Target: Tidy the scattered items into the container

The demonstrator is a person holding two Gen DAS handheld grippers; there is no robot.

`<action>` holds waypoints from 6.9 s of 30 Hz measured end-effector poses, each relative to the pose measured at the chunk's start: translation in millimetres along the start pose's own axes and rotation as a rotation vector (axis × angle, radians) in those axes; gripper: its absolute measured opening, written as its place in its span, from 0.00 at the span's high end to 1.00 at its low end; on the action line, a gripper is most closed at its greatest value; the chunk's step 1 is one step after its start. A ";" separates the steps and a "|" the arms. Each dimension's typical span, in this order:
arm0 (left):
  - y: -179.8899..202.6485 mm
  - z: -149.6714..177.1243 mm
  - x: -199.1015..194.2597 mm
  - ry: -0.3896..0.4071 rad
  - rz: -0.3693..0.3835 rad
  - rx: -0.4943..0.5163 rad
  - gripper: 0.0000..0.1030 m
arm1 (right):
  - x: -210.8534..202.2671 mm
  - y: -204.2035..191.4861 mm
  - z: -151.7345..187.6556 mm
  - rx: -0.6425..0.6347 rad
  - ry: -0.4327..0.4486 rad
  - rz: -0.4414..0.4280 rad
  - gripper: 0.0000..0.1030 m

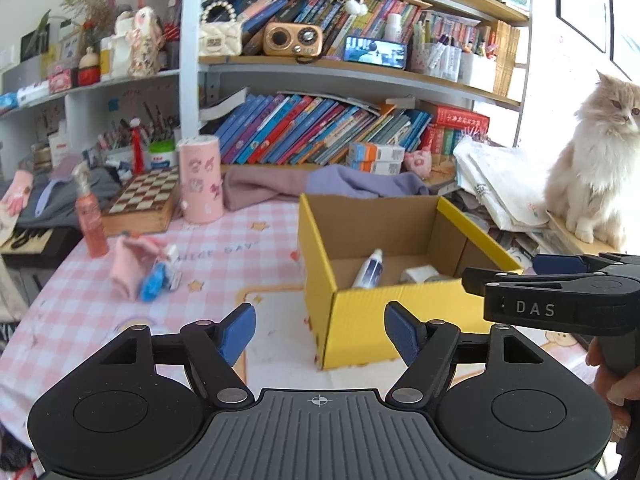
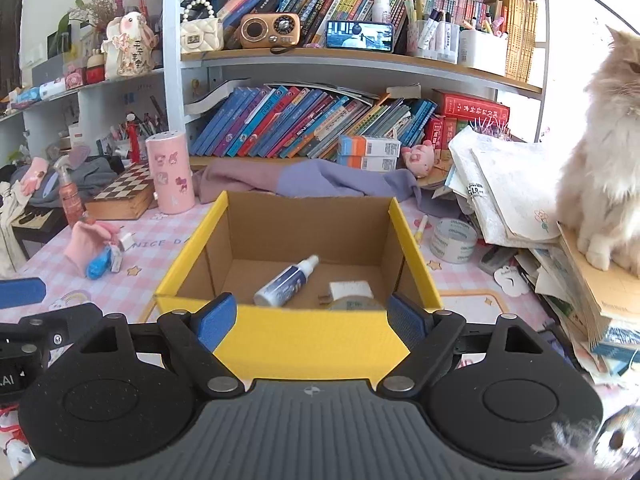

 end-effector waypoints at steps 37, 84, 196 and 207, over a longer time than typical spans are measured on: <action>-87.8 74.6 -78.5 -0.140 -0.127 -0.083 0.16 | -70.6 -115.2 74.2 0.017 -0.141 -0.052 0.19; -175.8 76.8 -69.9 -0.214 -0.238 -0.148 0.12 | -18.2 -210.2 63.0 -0.074 -0.226 -0.217 0.18; -214.7 -24.0 -4.5 -0.010 -0.006 -0.312 0.90 | 98.5 -219.4 -41.5 0.008 -0.163 -0.326 0.78; -195.4 13.7 -67.0 0.003 0.021 -0.316 0.90 | 23.8 -216.0 -1.7 0.003 -0.155 -0.321 0.78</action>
Point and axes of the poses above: each gripper's, at about its wrist camera, not at the fingertips, and x roughly the way its jaws point, y to its right, z to its underside, the point moved 1 cm from there along x, roughly the way its jaws point
